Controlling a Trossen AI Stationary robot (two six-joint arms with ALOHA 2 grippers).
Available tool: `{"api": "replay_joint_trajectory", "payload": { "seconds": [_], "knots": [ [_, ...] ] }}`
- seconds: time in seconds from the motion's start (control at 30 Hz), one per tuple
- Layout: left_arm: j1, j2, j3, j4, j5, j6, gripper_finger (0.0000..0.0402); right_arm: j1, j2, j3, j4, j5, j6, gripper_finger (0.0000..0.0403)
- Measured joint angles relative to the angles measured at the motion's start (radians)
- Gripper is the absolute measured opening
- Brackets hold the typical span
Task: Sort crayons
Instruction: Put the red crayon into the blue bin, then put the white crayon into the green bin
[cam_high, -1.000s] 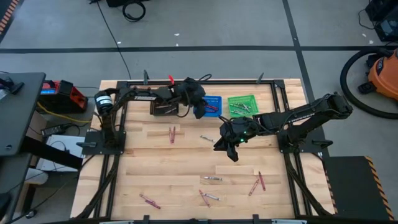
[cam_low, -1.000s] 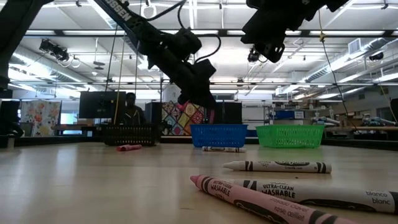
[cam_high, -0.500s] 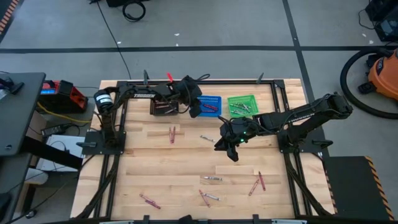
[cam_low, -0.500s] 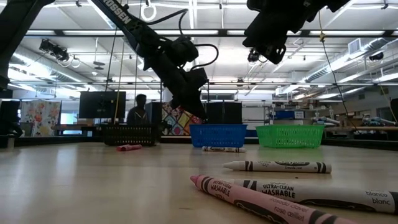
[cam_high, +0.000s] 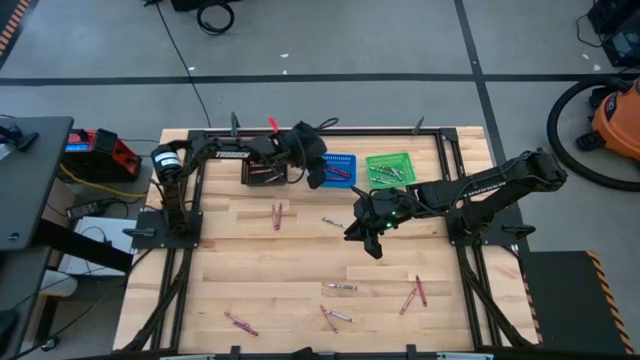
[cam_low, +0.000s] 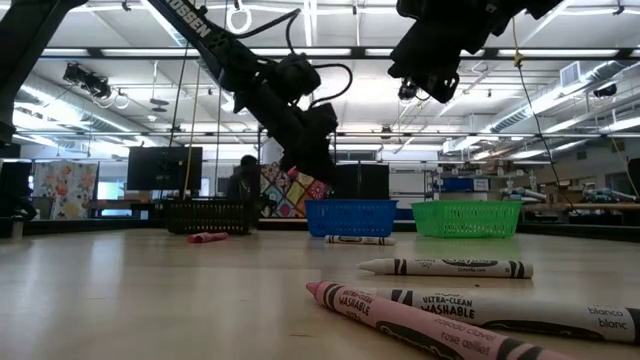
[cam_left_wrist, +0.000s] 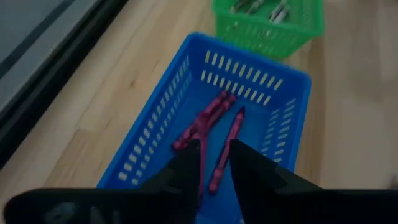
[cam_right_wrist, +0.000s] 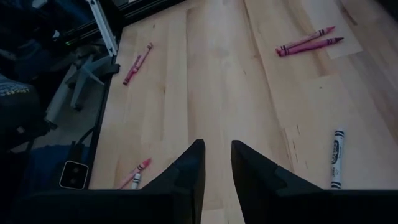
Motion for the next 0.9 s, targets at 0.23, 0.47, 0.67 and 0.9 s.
{"api": "replay_joint_trajectory", "payload": {
  "seconds": [0.23, 0.47, 0.67, 0.9],
  "knots": [
    [-0.025, 0.000, 0.038, 0.020, 0.000, 0.000, 0.0121, 0.004, 0.000, 0.000, -0.012, 0.000, 0.000, 0.0085],
    [-0.075, 0.000, 0.134, -0.133, 0.000, 0.033, 0.0121, 0.024, 0.000, 0.000, -0.086, 0.027, -0.031, 0.0085],
    [-0.158, -0.001, 0.207, -0.373, -0.092, 0.135, 0.0121, 0.039, 0.000, 0.000, -0.125, 0.048, -0.080, 0.0085],
    [-0.232, -0.060, 0.208, -0.621, -0.124, 0.137, 0.0121, 0.060, 0.011, 0.000, -0.131, 0.175, -0.080, 0.0085]
  ]
}}
